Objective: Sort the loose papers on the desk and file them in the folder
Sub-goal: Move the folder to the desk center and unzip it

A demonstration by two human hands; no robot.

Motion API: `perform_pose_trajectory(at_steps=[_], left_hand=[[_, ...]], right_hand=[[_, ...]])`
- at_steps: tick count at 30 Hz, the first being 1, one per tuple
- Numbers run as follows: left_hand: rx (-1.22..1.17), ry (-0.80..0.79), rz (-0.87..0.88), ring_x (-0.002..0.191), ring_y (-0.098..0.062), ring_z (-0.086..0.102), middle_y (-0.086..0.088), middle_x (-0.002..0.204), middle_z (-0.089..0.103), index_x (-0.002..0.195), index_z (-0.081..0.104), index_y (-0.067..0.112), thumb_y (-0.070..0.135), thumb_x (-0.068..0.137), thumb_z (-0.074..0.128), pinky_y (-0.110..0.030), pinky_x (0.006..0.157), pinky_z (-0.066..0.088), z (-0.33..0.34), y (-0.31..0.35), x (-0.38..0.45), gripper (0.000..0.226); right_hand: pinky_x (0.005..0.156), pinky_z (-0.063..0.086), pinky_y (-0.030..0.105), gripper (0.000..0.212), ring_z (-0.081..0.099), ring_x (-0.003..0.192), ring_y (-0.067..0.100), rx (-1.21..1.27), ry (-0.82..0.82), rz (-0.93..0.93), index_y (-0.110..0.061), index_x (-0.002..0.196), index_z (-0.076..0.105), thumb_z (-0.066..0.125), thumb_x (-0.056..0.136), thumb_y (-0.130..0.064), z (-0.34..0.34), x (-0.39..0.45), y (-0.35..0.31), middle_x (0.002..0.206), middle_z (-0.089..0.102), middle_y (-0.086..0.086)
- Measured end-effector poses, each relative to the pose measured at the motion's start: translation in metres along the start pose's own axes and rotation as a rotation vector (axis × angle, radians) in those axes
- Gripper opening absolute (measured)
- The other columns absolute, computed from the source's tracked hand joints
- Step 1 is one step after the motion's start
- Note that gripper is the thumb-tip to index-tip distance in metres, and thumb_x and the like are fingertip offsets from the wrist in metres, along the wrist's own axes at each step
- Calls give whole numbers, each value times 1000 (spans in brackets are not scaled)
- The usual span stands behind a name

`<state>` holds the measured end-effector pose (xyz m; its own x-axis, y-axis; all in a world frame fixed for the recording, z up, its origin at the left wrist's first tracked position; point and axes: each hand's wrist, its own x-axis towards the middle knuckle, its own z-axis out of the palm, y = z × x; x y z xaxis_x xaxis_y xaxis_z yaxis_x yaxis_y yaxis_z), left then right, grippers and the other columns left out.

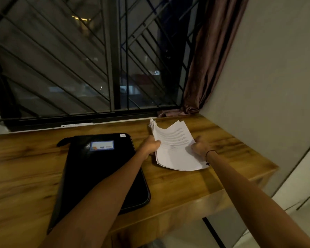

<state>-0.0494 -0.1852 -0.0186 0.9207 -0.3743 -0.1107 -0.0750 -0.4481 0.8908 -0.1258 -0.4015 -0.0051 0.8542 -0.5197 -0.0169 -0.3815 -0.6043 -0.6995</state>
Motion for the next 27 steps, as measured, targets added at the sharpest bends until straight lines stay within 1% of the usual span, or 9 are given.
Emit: perform_pose_trajectory(at_steps=[4, 7, 9, 12, 16, 18, 20, 24, 27], left_hand=[[275, 165, 4, 95, -24, 66, -4, 110, 71, 115, 67, 15, 37, 100, 54, -40, 88, 57, 3, -1, -2, 30], [428, 289, 11, 94, -25, 66, -3, 104, 70, 108, 68, 17, 45, 97, 58, -34, 73, 50, -6, -2, -13, 32], [449, 331, 34, 99, -23, 66, 1, 104, 70, 104, 69, 22, 45, 95, 61, -36, 80, 53, -19, -4, -25, 26], [446, 319, 84, 96, -17, 65, 6, 99, 70, 93, 72, 28, 43, 92, 66, -37, 91, 55, -44, -13, -50, 16], [455, 275, 202, 85, -5, 68, 13, 85, 73, 88, 73, 28, 45, 88, 70, -38, 88, 59, -88, -46, -89, 18], [465, 214, 283, 90, -1, 67, 14, 92, 73, 93, 75, 30, 46, 89, 70, -41, 89, 58, -111, -62, -113, 17], [561, 199, 319, 108, -5, 61, 16, 108, 69, 102, 74, 34, 53, 92, 65, -42, 98, 52, -132, -79, -139, 23], [792, 199, 162, 139, -21, 38, 6, 147, 45, 134, 54, 44, 70, 92, 50, -50, 111, 32, -161, -119, -181, 50], [671, 196, 141, 148, -21, 30, 8, 156, 37, 139, 47, 48, 80, 86, 44, -53, 116, 32, -166, -139, -191, 62]], right_hand=[[67, 44, 33, 11, 54, 87, 27, -151, 1, -11, -4, 100, 53, 57, 95, -13, -2, -3, 2, 108, 64, 19], [93, 47, 46, 25, 50, 115, 40, -309, 68, -9, -8, 107, 52, 63, 93, -25, 1, -6, 1, 122, 57, 20], [98, 44, 53, 35, 45, 125, 44, -348, 188, -48, -7, 118, 53, 64, 91, -28, 8, -12, -3, 128, 55, 21], [89, 49, 52, 28, 51, 117, 43, -271, 275, -242, -13, 115, 58, 65, 92, -27, 26, -31, -14, 118, 63, 17], [80, 53, 48, 15, 59, 98, 36, -149, 209, -504, -19, 97, 60, 57, 89, -30, 58, -78, -44, 95, 69, 9], [75, 52, 45, 7, 56, 96, 30, -89, 163, -581, -19, 91, 60, 58, 92, -26, 72, -109, -59, 91, 68, 7], [70, 50, 41, 9, 53, 93, 25, -68, 108, -643, -19, 89, 59, 60, 96, -23, 85, -140, -71, 86, 65, 4], [64, 50, 38, 17, 51, 81, 14, -54, 20, -840, -27, 84, 51, 60, 98, -29, 112, -201, -82, 71, 57, -8], [62, 43, 33, 20, 44, 76, 12, -38, 39, -992, -24, 84, 50, 63, 98, -32, 133, -249, -83, 75, 48, -10]])
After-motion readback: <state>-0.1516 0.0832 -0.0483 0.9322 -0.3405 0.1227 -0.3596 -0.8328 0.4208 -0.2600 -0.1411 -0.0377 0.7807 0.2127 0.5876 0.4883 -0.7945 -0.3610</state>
